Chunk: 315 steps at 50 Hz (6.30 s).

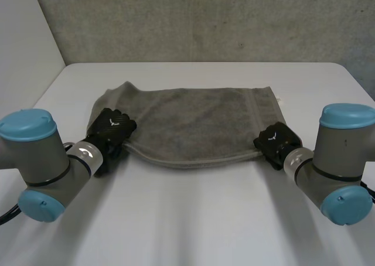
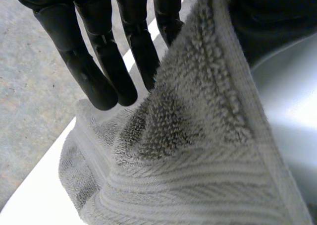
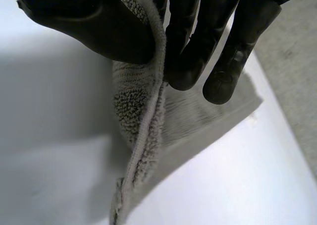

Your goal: Fold the towel.

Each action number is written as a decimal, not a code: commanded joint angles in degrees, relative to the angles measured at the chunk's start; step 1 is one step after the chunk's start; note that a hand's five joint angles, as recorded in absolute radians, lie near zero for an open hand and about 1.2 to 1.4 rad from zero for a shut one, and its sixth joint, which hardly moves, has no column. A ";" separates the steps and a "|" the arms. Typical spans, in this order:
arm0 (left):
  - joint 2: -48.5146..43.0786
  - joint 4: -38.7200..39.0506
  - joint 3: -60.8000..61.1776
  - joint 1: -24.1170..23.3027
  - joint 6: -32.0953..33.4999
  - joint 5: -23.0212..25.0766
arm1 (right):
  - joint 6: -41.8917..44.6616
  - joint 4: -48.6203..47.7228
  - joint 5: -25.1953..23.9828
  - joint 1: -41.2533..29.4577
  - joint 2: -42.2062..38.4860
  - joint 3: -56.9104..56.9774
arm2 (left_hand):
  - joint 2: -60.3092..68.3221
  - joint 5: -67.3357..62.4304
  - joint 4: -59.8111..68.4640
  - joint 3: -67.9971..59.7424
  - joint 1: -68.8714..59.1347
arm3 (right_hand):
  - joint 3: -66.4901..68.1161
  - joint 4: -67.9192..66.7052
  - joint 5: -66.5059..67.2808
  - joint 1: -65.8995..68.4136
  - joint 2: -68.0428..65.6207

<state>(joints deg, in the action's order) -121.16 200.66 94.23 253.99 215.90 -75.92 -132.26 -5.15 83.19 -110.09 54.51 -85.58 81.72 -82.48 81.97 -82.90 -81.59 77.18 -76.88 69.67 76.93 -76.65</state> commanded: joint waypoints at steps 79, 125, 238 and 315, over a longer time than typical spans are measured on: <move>20.03 -14.67 -10.81 9.95 -4.97 -0.90 | 0.42 26.95 0.13 10.78 25.22 20.01 | -1.72 12.48 -1.97 2.90 1.59 | 2.82 -3.12 0.33 3.07 -3.35; 3.83 -11.96 -14.34 7.75 -12.88 2.09 | 0.43 10.34 -3.12 7.26 11.06 11.66 | -1.72 12.48 -1.97 2.90 1.59 | 2.82 -3.12 0.33 3.07 -3.35; 7.96 0.51 -1.07 -0.51 -17.09 -3.19 | -14.69 5.60 -5.04 16.04 16.42 -12.14 | -70.16 80.92 -70.41 71.34 70.02 | -58.69 58.39 -61.18 -58.45 58.16; 9.98 0.78 -7.13 -9.13 -19.64 -4.07 | -9.77 -8.56 -4.96 -19.64 2.18 7.09 | -70.83 81.59 -71.08 72.01 70.70 | -67.18 66.88 -69.67 -66.93 66.65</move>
<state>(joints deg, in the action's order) -110.59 201.44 89.03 247.10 196.28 -79.90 -135.60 -15.70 75.10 -132.34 50.75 -77.06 14.84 -12.65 14.96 -14.12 -15.18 19.19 -19.07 6.44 18.54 -18.13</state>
